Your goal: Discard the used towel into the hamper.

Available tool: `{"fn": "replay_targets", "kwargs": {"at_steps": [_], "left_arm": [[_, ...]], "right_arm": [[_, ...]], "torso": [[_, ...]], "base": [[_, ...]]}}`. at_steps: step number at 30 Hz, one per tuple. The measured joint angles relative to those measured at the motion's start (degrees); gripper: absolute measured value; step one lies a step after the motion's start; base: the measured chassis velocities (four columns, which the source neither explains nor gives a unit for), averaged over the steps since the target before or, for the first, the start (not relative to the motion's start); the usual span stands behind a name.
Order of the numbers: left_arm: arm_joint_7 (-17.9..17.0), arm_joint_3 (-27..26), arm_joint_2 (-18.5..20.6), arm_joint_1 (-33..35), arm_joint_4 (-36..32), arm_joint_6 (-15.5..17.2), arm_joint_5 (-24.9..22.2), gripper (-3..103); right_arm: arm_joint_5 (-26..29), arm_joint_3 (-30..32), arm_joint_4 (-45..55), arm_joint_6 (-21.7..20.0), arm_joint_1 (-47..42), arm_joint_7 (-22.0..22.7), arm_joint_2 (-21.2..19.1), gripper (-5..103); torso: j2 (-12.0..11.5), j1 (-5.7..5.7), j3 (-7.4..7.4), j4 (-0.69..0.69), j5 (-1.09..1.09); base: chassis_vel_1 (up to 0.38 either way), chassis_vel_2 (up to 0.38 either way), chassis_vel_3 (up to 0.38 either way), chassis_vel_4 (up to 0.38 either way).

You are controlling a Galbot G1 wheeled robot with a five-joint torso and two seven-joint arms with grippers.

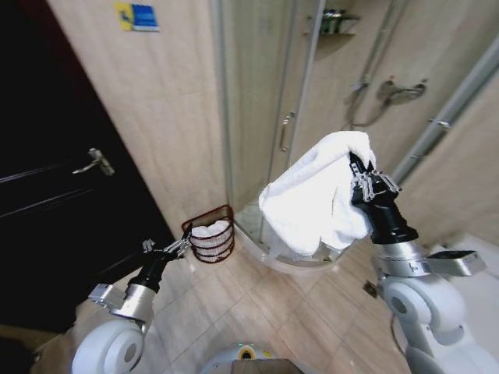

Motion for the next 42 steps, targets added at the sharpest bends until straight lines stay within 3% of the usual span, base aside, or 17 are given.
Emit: {"fn": "replay_targets", "kwargs": {"at_steps": [25,42], "left_arm": [[0.0,0.0,0.0,0.0,0.0,0.0,0.0,100],[0.0,0.0,0.0,0.0,0.0,0.0,0.0,100]], "right_arm": [[0.2,0.3,-0.4,0.3,0.0,-0.6,-0.1,6],[0.2,0.5,-0.4,0.4,-0.3,-0.6,0.0,6]], "torso": [[-0.1,-0.06,-0.07,0.01,0.0],[0.3,0.14,0.12,-0.01,0.01]], "base": [[0.115,0.12,0.121,0.117],[0.0,0.0,0.0,0.0]]}}
